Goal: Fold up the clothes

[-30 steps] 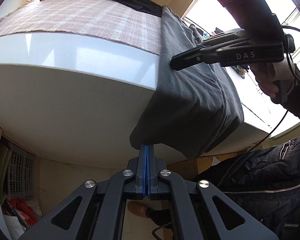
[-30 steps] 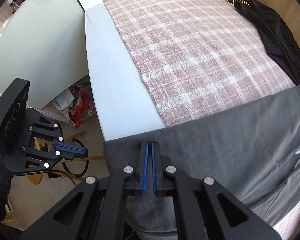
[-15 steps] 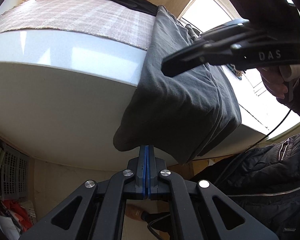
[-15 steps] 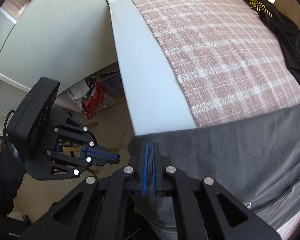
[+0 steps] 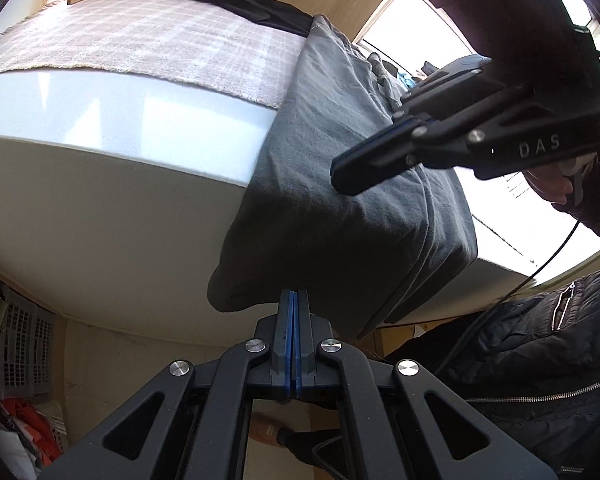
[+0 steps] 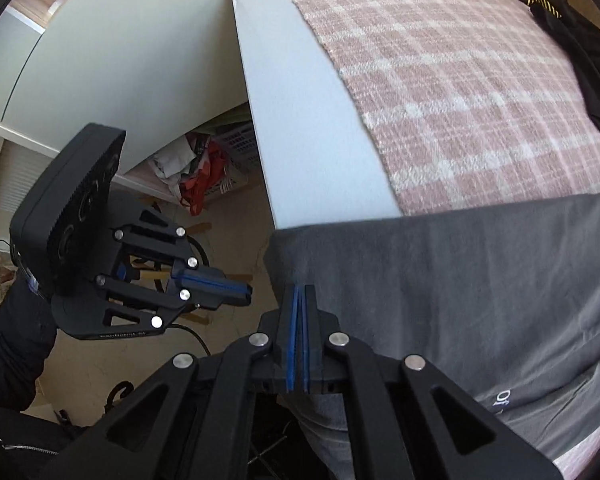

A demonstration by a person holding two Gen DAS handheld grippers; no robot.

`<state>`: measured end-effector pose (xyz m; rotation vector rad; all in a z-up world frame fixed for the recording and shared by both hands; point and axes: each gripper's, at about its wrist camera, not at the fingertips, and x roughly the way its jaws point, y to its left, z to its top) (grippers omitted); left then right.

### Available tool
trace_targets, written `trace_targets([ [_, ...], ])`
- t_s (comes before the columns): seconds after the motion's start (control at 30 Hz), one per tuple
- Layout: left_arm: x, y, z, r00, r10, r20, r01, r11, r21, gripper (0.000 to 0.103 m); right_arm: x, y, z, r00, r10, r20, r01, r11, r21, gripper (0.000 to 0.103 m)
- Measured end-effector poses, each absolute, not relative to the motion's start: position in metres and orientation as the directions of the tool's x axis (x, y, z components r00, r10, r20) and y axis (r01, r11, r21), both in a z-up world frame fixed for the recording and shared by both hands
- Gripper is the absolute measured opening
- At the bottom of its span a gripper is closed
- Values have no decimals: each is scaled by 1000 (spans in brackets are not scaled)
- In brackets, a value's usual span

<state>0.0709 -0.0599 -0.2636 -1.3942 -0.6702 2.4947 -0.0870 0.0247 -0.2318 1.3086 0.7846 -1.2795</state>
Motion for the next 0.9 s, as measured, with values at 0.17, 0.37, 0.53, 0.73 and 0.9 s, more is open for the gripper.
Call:
trace_targets([
  [0.17,70,-62,-261,-497,355,-792,82,-889,-450,0,-129,32,-192,252,-313,-916,902,-266,339,1],
  [0.37,71,-69,-226,-438,335,-834,78,-910,-407,0,-187,162,-86,165,-472,-866,869,-346,354,14],
  [0.53,52,-70,-186,-434,330,-838,12,-928,-371,5,-173,282,-81,90,-510,-856,714,-566,412,21],
  [0.73,4,-82,-172,-373,427,-823,-231,-902,-364,5,-89,306,-135,16,-453,-892,514,-761,396,21],
  [0.9,-6,-90,-195,-224,472,-853,-405,-841,-359,6,-18,316,-173,-144,-348,-926,327,-900,288,21],
])
